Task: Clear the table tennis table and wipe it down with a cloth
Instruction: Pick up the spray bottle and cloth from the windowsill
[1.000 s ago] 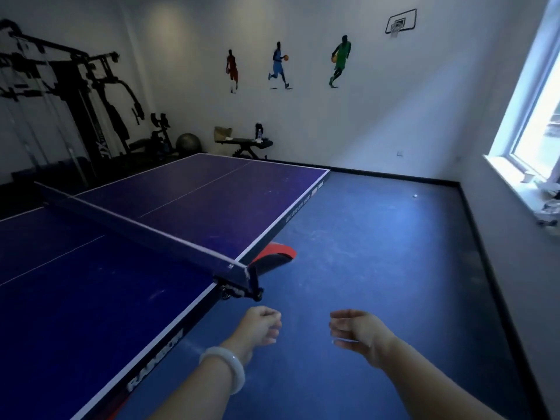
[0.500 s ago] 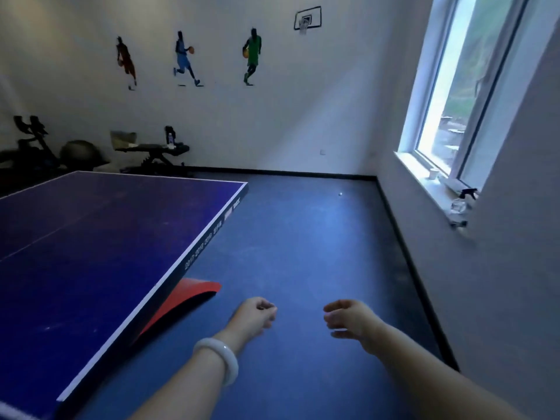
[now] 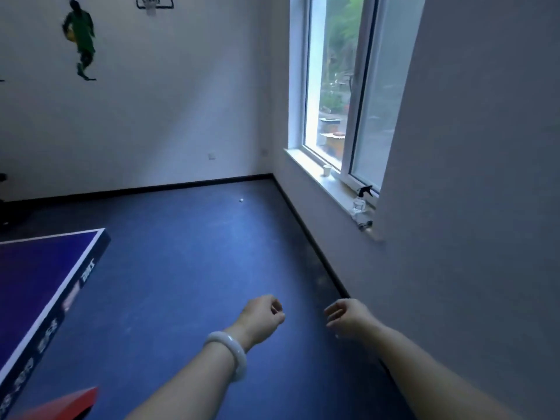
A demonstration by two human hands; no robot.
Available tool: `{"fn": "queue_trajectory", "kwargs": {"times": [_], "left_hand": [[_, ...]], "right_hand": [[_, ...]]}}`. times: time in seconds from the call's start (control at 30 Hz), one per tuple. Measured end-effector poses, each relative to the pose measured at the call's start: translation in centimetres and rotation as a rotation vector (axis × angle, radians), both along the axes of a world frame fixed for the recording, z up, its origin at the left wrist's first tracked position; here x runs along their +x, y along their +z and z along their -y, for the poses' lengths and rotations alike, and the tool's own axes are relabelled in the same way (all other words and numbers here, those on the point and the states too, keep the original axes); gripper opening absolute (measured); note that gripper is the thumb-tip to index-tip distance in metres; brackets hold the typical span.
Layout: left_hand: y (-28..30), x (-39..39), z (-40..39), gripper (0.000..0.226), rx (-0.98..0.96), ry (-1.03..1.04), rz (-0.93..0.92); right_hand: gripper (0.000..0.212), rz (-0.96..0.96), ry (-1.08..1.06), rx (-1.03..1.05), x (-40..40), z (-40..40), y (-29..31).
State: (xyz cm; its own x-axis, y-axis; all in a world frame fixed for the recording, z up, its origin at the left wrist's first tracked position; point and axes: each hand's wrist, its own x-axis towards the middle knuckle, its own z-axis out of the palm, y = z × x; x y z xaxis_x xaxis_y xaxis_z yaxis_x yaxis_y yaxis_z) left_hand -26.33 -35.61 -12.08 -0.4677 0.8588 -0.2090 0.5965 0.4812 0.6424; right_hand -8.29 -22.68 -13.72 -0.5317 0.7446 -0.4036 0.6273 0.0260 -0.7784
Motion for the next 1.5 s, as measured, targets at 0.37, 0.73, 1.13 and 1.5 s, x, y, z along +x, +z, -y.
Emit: {"fn": "queue_trajectory", "kwargs": {"times": [0.37, 0.73, 1.13, 1.5], "left_hand": [[-0.7, -8.4, -23.2, 0.023, -0.009, -0.008, -0.032], [-3.0, -18.3, -40.9, 0.025, -0.053, -0.076, -0.015], [-3.8, -27.5, -66.7, 0.024, -0.049, -0.391, -0.02], [-6.9, -23.1, -83.8, 0.035, -0.128, -0.651, -0.061]], "right_hand": [[0.017, -0.021, -0.042, 0.015, -8.4, -23.9, -1.0], [0.014, -0.008, -0.128, -0.042, -17.1, -39.4, -2.9], [0.024, -0.141, -0.626, -0.096, -22.4, -57.2, -3.4], [0.026, -0.123, -0.83, -0.177, -20.0, -69.7, -6.9]]}}
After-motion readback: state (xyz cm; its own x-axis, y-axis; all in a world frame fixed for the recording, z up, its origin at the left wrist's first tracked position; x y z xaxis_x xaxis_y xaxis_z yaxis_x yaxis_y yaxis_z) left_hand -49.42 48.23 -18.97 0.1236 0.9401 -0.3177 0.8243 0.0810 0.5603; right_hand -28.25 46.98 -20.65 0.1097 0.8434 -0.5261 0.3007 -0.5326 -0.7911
